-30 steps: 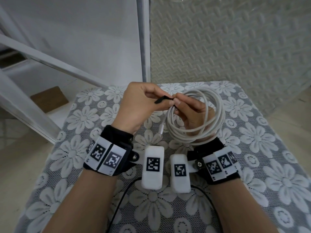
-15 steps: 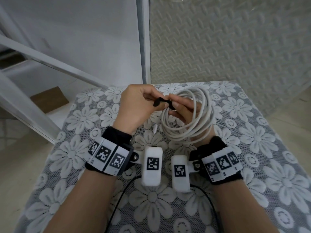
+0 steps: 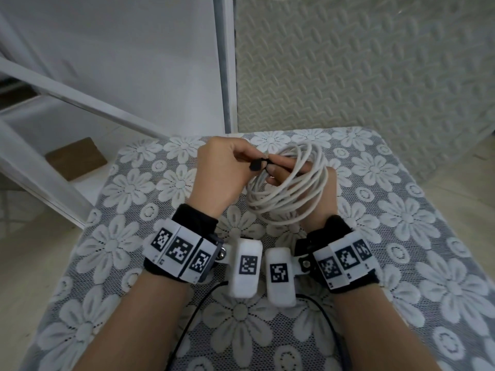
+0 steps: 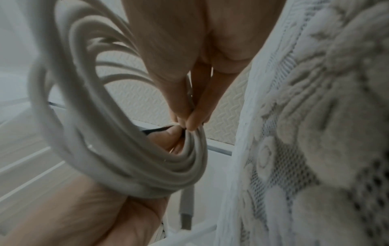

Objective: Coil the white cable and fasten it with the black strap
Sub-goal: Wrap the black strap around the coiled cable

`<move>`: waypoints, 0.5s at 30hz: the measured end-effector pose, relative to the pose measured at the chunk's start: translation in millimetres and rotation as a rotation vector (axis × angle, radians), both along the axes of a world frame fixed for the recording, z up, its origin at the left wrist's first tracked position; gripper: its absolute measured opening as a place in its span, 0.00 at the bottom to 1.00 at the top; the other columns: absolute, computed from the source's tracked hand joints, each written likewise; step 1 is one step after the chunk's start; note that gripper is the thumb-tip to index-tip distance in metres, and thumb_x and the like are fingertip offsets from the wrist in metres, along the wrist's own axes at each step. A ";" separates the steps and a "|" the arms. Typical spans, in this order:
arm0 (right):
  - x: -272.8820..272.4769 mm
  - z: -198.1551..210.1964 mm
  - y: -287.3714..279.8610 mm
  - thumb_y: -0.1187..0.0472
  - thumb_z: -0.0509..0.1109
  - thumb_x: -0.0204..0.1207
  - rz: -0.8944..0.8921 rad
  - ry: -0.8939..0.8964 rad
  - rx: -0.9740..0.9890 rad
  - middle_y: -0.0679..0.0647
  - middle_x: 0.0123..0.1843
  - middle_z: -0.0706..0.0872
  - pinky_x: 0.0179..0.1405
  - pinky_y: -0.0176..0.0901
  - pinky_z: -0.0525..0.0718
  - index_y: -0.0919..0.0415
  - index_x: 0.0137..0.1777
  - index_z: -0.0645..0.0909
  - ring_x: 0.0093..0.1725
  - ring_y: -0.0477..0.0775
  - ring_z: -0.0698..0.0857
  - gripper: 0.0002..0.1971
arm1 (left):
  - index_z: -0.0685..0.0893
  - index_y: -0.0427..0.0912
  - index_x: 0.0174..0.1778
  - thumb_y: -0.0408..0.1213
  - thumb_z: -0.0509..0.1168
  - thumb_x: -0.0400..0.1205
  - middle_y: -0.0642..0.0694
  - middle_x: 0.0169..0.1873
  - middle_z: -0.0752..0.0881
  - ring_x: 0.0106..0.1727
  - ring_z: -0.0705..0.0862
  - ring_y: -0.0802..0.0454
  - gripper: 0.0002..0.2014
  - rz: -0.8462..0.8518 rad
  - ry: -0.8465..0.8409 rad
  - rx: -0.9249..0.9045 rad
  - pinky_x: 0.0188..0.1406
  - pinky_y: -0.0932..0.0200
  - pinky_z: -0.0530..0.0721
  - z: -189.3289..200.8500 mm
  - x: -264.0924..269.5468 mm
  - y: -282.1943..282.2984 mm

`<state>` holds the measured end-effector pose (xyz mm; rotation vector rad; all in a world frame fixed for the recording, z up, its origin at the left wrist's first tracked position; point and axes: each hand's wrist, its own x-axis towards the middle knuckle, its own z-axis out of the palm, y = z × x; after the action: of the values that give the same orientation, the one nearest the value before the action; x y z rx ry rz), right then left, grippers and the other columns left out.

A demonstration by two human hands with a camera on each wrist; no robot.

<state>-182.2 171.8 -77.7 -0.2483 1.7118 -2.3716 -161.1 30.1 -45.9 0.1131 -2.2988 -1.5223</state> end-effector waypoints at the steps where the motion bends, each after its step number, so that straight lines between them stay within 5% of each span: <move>1: 2.8 3.0 -1.6 0.40 0.77 0.54 -0.047 0.033 0.049 0.57 0.46 0.89 0.58 0.58 0.84 0.59 0.47 0.89 0.52 0.62 0.87 0.27 | 0.92 0.41 0.37 0.28 0.79 0.67 0.47 0.34 0.91 0.38 0.91 0.54 0.07 -0.012 -0.006 0.005 0.47 0.54 0.89 0.1 0.0 0.4; 3: 4.6 3.9 -0.9 0.64 0.67 0.74 -0.152 0.147 0.191 0.68 0.52 0.86 0.61 0.67 0.80 0.74 0.56 0.82 0.56 0.69 0.85 0.15 | 0.92 0.42 0.38 0.30 0.80 0.67 0.49 0.34 0.91 0.38 0.90 0.56 0.07 -0.025 -0.021 0.010 0.46 0.58 0.89 2.3 1.6 0.5; 5: 3.4 1.8 2.7 0.75 0.65 0.76 -0.210 0.242 0.280 0.62 0.43 0.86 0.51 0.45 0.86 0.71 0.50 0.84 0.46 0.49 0.88 0.08 | 0.92 0.47 0.38 0.34 0.78 0.69 0.53 0.33 0.91 0.38 0.90 0.56 0.05 -0.049 -0.030 0.020 0.45 0.62 0.88 5.3 4.3 0.6; 6: 1.5 0.1 3.5 0.76 0.67 0.75 -0.213 0.266 0.301 0.54 0.35 0.85 0.41 0.30 0.83 0.63 0.40 0.84 0.36 0.34 0.85 0.09 | 0.92 0.49 0.38 0.35 0.78 0.70 0.55 0.34 0.91 0.38 0.90 0.56 0.05 -0.066 -0.038 0.026 0.45 0.62 0.87 7.0 5.8 0.9; 8: -1.6 -2.0 3.6 0.76 0.67 0.74 -0.226 0.273 0.355 0.38 0.24 0.81 0.33 0.24 0.78 0.48 0.30 0.76 0.27 0.26 0.81 0.21 | 0.92 0.46 0.43 0.36 0.76 0.73 0.53 0.35 0.91 0.40 0.90 0.57 0.05 -0.107 -0.058 0.016 0.46 0.62 0.87 9.6 8.4 2.4; 10: -4.9 -7.2 5.1 0.76 0.65 0.75 -0.257 0.265 0.345 0.32 0.19 0.81 0.34 0.31 0.79 0.45 0.28 0.73 0.25 0.27 0.80 0.24 | 0.92 0.42 0.46 0.34 0.74 0.74 0.54 0.34 0.90 0.37 0.89 0.61 0.06 -0.127 -0.081 -0.013 0.42 0.67 0.86 8.9 8.1 2.0; 12: -2.8 -5.9 3.9 0.76 0.69 0.72 -0.280 0.324 0.345 0.33 0.15 0.77 0.24 0.24 0.72 0.47 0.23 0.71 0.19 0.32 0.76 0.25 | 0.91 0.40 0.47 0.32 0.75 0.73 0.57 0.32 0.89 0.32 0.87 0.68 0.08 -0.121 -0.099 -0.052 0.35 0.74 0.82 8.4 7.3 0.6; 15: -0.4 -3.8 3.3 0.75 0.74 0.69 -0.250 0.370 0.325 0.35 0.14 0.78 0.20 0.22 0.71 0.47 0.21 0.74 0.18 0.33 0.76 0.24 | 0.92 0.40 0.45 0.33 0.79 0.67 0.50 0.35 0.91 0.34 0.88 0.63 0.12 -0.093 -0.118 -0.037 0.37 0.71 0.83 8.2 6.0 -3.1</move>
<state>-182.7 175.1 -81.6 -0.4666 2.3923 -2.2640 -155.2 27.0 -37.7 0.0888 -2.4550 -1.5557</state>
